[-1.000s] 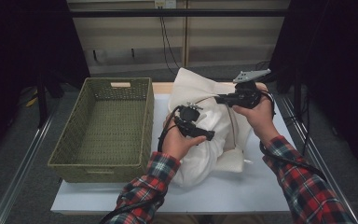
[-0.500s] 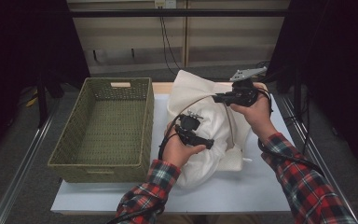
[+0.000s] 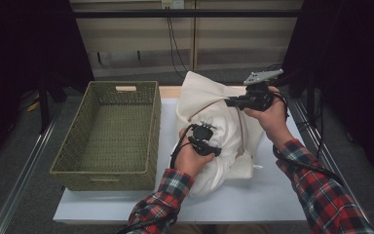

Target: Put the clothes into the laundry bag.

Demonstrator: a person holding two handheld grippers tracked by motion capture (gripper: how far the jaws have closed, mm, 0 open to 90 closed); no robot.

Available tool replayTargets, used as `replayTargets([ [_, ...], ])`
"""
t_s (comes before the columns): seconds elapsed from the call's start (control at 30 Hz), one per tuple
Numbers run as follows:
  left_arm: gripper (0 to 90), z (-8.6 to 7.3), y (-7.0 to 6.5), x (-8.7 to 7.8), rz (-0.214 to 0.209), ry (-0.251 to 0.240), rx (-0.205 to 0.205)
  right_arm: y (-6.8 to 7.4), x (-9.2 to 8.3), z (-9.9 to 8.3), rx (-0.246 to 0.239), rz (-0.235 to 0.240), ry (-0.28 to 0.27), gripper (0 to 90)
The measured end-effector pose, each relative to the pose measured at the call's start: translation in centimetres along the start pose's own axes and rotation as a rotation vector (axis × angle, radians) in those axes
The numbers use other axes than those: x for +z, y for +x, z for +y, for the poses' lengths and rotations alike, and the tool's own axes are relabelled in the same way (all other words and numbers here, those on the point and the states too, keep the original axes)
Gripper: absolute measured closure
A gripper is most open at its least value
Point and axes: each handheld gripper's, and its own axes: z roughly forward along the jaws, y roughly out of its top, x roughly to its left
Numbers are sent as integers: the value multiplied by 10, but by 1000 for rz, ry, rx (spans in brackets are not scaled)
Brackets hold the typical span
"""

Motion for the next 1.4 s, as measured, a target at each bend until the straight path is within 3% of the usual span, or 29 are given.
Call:
replayTargets([
  [0.4,677,21,1,-13,16,-67,24,4,1,-4,6,19,0,880],
  [0.57,681,30,-6,-16,-24,-85,49,4,0,-5,12,21,-7,880],
  [0.7,681,34,-11,-12,-30,-92,66,4,-1,-6,17,22,-7,880],
  [1.0,680,46,-3,-8,18,-154,64,5,-6,-6,11,25,-9,880],
  [1.1,670,48,1,-5,1,-166,33,4,-7,-7,14,21,-11,880],
  [1.27,602,43,3,2,-29,-150,67,3,-7,-8,14,14,-4,880],
  [1.4,416,41,3,3,-30,-153,51,4,-5,-10,16,11,4,879],
])
